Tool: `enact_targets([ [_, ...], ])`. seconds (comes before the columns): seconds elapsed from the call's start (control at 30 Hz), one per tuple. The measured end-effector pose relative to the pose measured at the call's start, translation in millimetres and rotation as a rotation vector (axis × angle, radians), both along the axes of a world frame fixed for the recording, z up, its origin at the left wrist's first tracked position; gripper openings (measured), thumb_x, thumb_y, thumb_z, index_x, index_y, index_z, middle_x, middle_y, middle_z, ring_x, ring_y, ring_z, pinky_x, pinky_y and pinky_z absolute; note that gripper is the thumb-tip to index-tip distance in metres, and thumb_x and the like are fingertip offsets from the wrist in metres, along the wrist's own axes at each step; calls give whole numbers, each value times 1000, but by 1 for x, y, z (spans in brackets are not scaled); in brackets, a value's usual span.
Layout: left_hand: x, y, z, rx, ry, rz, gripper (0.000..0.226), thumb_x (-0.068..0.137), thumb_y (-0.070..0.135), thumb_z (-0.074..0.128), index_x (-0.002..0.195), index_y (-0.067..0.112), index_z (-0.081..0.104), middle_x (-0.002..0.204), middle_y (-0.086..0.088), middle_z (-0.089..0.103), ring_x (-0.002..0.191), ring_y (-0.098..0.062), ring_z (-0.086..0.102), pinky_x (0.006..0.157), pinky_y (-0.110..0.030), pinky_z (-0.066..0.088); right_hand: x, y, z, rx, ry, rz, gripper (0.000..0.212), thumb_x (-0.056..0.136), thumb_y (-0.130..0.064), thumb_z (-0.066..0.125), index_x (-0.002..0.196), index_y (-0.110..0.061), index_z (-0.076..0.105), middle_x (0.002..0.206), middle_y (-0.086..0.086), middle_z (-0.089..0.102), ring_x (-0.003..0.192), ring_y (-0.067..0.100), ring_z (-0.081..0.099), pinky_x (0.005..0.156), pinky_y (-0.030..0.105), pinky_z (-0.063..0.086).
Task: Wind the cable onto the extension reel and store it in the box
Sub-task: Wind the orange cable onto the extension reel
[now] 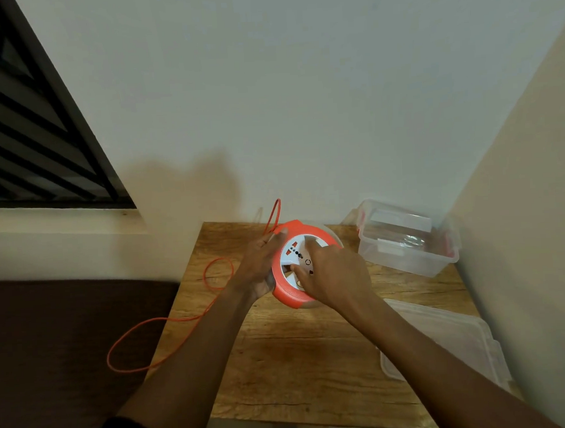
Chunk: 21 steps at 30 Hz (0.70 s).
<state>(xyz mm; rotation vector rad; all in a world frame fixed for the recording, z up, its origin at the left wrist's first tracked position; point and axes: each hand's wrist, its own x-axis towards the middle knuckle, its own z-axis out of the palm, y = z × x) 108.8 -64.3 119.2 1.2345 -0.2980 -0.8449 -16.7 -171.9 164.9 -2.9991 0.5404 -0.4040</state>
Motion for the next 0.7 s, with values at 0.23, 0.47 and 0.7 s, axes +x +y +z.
enact_targets([
  [0.23, 1, 2, 0, -28, 2, 14, 36, 93, 41, 71, 124, 22, 70, 116, -14, 76, 99, -38, 76, 73, -45, 63, -6, -10, 18, -128, 213, 315, 68, 82, -33, 71, 142, -34, 39, 145, 11, 42, 118, 31, 54, 84, 42, 56],
  [0.47, 0, 2, 4, -11, -9, 35, 47, 91, 37, 72, 133, 21, 63, 121, -15, 74, 102, -38, 75, 72, -48, 63, -6, -23, 19, -263, 400, 472, 83, 81, -31, 75, 144, -47, 22, 150, 17, 32, 120, 37, 52, 82, 46, 55],
  [0.7, -2, -1, 3, 4, -14, -49, 36, 99, 32, 66, 123, 5, 70, 118, -27, 72, 96, -40, 73, 78, -51, 63, 2, -28, 17, -458, 374, 564, 78, 76, -41, 78, 139, -42, 33, 119, 14, 63, 96, 32, 65, 70, 40, 56],
])
